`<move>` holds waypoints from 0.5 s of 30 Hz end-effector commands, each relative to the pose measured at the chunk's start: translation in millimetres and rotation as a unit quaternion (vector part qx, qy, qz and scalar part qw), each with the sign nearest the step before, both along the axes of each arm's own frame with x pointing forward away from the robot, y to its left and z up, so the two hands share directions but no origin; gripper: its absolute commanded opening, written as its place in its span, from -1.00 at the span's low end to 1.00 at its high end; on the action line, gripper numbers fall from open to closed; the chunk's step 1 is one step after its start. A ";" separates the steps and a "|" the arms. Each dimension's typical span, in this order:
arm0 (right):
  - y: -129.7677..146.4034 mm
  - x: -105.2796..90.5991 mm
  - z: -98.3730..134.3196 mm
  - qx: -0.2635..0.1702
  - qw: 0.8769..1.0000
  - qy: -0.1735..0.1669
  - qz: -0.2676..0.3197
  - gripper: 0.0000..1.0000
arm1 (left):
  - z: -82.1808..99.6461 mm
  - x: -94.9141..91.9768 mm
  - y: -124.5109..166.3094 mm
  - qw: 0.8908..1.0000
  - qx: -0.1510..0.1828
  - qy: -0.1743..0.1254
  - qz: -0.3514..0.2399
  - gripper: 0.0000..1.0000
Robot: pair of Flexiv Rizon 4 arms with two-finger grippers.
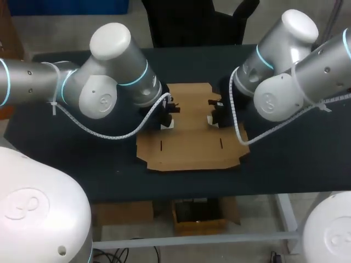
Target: Assemble the packaging by folding the flat box into shape, placing the metal phone stand inside, and closing the box properly
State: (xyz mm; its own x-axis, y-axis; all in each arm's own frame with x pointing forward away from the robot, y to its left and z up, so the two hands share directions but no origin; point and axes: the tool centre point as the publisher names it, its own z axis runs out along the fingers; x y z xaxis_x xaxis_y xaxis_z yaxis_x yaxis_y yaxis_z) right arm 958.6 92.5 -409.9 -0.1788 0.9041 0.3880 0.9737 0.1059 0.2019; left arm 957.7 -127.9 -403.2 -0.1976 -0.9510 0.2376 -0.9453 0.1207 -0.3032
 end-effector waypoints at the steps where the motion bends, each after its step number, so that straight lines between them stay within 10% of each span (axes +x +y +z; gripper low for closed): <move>1: -17.5 -12.9 19.1 0.030 0.999 -0.013 0.000 -1.00 | 19.5 -6.3 10.1 1.000 0.008 -0.001 0.005 -1.00; 15: -49.3 -14.6 29.7 0.067 0.998 -0.008 -0.020 -1.00 | 41.9 -3.1 36.5 0.999 -0.011 0.023 0.021 -1.00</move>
